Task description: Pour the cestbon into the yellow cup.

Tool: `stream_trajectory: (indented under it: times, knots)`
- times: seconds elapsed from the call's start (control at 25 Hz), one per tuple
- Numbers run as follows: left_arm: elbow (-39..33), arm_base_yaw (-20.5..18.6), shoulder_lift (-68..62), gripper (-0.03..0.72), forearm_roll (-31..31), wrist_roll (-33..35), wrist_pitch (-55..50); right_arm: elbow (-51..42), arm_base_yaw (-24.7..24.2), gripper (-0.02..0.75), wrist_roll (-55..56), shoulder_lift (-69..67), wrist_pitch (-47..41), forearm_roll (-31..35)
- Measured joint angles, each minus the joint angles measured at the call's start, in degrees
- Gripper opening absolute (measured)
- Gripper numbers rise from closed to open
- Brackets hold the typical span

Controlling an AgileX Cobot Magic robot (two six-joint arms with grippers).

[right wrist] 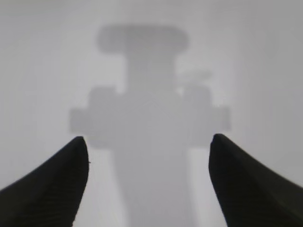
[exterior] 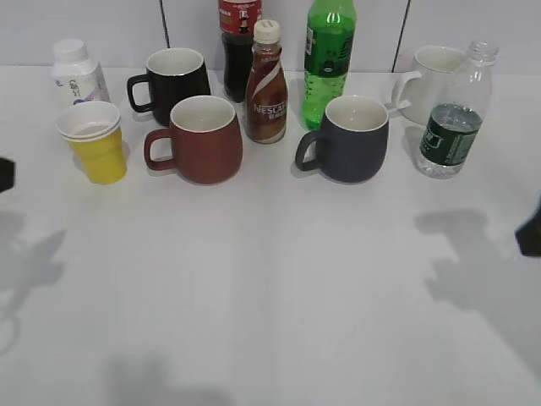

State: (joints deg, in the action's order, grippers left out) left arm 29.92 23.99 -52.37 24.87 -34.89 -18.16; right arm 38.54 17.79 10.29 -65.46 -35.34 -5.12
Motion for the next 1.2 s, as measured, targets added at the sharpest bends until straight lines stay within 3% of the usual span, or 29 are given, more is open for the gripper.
stream_trajectory:
  times: [0.24,0.44,0.52,0.76,1.2]
  knots:
    - [9.1,10.0,6.0,0.542,-4.0,0.5,-32.6,0.2,0.0,0.592,-5.6,11.7,-13.1,4.4]
    - [10.4,14.7,14.0,0.540,-12.3,13.0,-49.2,0.2,0.0,0.592,-8.2,23.5,-20.2,7.9]
    - [10.4,14.8,17.0,0.540,-15.0,16.6,-50.8,-0.3,0.0,0.592,-8.4,28.1,-22.4,7.9]
    - [6.4,14.8,26.6,0.540,-15.6,24.3,-50.7,-5.1,0.0,0.592,-9.7,41.6,-25.8,8.0]
    - [0.7,14.8,33.8,0.536,-16.2,27.4,-43.2,-9.5,0.1,0.592,-12.6,54.6,-25.1,8.2]
